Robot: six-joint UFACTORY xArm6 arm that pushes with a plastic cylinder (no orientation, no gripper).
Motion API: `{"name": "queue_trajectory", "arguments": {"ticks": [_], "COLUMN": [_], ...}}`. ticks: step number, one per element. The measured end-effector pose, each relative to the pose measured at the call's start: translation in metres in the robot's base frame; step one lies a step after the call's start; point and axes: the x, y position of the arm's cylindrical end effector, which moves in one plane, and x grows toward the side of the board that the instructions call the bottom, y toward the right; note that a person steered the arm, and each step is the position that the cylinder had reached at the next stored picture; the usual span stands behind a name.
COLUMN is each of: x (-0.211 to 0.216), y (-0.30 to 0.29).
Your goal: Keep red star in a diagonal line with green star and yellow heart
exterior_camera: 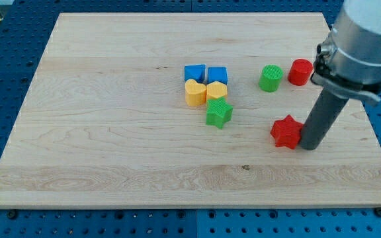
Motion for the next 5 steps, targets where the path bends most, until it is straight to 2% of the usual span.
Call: {"name": "queue_trajectory", "arguments": {"ticks": [1,2,3,4,5], "x": [0.013,0.007,-0.018,-0.035,-0.033], "y": [-0.005,0.021,0.071,0.062,0.018]}}
